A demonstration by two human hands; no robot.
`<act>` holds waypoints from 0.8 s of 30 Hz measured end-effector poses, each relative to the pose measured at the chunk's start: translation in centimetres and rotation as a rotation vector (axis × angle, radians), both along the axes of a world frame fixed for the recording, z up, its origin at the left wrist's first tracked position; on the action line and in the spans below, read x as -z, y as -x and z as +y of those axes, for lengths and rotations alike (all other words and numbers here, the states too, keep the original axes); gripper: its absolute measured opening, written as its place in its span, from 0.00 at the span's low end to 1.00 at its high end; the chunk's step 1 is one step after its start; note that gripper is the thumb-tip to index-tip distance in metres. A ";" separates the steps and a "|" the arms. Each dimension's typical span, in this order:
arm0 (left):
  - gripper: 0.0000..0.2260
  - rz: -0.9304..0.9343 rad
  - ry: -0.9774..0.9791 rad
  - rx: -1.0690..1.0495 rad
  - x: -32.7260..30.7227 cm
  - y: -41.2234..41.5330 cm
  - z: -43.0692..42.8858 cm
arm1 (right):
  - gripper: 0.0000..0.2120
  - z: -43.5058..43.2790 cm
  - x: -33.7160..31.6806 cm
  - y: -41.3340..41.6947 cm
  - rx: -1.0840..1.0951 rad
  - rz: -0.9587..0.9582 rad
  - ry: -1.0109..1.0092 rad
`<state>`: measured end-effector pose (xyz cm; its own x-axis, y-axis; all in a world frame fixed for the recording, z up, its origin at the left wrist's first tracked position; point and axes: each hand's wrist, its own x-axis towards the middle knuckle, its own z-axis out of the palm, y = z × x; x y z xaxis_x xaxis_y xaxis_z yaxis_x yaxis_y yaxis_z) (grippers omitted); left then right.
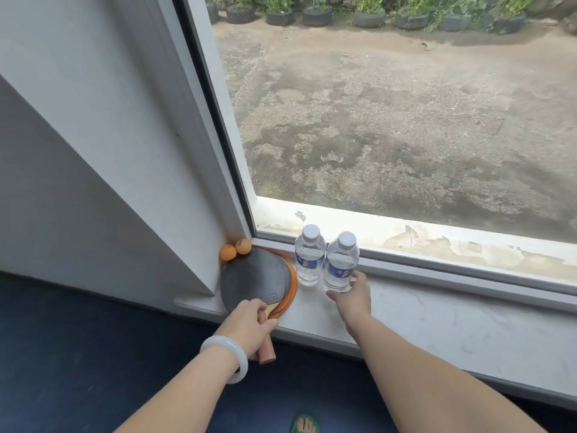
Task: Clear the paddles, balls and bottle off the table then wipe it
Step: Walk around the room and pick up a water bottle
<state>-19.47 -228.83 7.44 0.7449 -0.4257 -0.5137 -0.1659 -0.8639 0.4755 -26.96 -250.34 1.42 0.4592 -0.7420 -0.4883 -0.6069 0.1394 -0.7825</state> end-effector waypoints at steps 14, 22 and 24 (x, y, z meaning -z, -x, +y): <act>0.19 0.013 0.019 -0.010 -0.4 0.6 -1.7 | 0.41 -0.4 -0.5 1.1 -0.056 -0.116 -0.299; 0.19 0.010 0.037 -0.016 -0.7 0.7 -1.4 | 0.34 0.6 -1.1 1.8 -0.081 0.054 -0.240; 0.20 0.005 0.041 -0.016 -0.9 0.6 -0.9 | 0.31 1.4 -1.6 1.8 -0.131 0.067 -0.237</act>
